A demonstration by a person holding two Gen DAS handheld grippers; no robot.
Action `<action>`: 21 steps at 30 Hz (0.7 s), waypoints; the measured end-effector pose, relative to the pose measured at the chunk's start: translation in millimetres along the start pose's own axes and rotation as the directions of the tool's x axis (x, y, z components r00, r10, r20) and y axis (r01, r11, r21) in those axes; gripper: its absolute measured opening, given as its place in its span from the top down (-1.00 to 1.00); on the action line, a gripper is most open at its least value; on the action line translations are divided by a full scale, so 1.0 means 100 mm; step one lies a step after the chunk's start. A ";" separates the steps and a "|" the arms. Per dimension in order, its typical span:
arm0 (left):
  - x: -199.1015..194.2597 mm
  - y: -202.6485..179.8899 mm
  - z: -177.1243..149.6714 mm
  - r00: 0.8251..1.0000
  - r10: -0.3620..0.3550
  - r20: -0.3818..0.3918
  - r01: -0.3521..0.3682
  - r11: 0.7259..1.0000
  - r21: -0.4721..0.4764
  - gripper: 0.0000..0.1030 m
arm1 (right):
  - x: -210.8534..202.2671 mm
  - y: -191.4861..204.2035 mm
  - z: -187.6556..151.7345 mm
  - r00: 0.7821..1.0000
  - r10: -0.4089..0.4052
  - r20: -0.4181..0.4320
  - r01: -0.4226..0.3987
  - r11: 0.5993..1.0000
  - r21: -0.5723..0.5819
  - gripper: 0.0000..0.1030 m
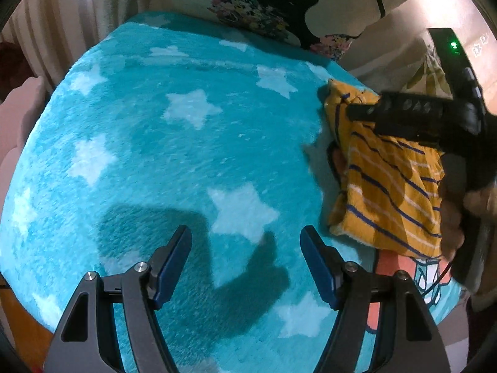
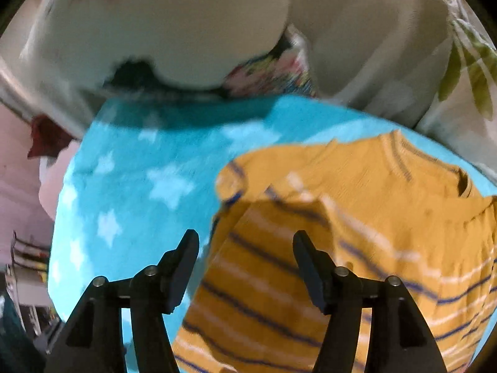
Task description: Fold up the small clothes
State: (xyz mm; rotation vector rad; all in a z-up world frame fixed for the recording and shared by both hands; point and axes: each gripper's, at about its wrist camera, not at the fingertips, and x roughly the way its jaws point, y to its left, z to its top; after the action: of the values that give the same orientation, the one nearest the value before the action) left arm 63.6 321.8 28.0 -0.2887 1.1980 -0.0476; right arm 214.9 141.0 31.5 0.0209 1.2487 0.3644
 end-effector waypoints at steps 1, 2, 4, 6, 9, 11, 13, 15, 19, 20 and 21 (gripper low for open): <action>0.01 -0.01 0.00 1.000 -0.001 -0.003 0.001 1.000 0.004 -0.39 | 0.03 0.04 -0.03 1.000 -0.014 -0.007 0.014 1.000 -0.009 -0.34; 0.02 -0.01 0.01 1.000 0.000 -0.005 0.000 1.000 0.007 -0.39 | 0.08 0.07 -0.06 0.999 -0.028 -0.016 0.028 0.999 -0.019 -0.35; 0.03 -0.02 0.01 1.000 0.002 -0.009 -0.002 1.000 0.009 -0.39 | 0.17 0.13 -0.10 0.998 -0.060 -0.029 0.058 0.997 -0.042 -0.44; 0.04 0.00 0.01 1.000 0.002 -0.013 -0.001 1.000 0.006 -0.39 | 0.24 0.18 -0.09 0.995 -0.091 -0.029 0.089 0.994 -0.070 -0.51; 0.06 0.05 0.02 1.000 -0.004 -0.019 0.004 1.000 -0.008 -0.39 | 0.34 0.27 -0.09 0.985 -0.167 -0.037 0.162 0.980 -0.119 -0.54; 0.06 0.10 0.01 1.000 -0.012 -0.023 0.012 1.000 -0.023 -0.39 | 0.41 0.34 -0.12 0.971 -0.239 -0.026 0.232 0.959 -0.161 -0.54; 0.05 0.16 0.02 0.999 -0.023 -0.025 0.022 0.999 -0.041 -0.39 | 0.45 0.43 -0.16 0.957 -0.290 0.003 0.285 0.938 -0.195 -0.51; 0.05 0.20 0.01 0.999 -0.029 -0.027 0.028 0.998 -0.055 -0.39 | 0.44 0.45 -0.19 0.954 -0.298 0.020 0.296 0.937 -0.187 -0.48; 0.06 0.25 0.00 0.998 -0.043 -0.038 0.040 0.996 -0.076 -0.39 | 0.39 0.40 -0.24 0.940 -0.338 0.047 0.341 0.928 -0.153 0.08; 0.06 0.26 -0.01 0.998 -0.043 -0.042 0.039 0.996 -0.077 -0.39 | 0.36 0.37 -0.25 0.939 -0.339 0.056 0.343 0.927 -0.149 0.17; 0.07 0.26 -0.02 0.998 -0.042 -0.045 0.038 0.996 -0.077 -0.39 | 0.32 0.34 -0.26 0.942 -0.330 0.066 0.336 0.931 -0.143 0.33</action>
State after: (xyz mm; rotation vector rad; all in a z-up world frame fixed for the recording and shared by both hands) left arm 61.3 344.9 14.9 -0.3801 1.2416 -0.0437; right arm 190.3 177.1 0.2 -0.3112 1.1560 0.1617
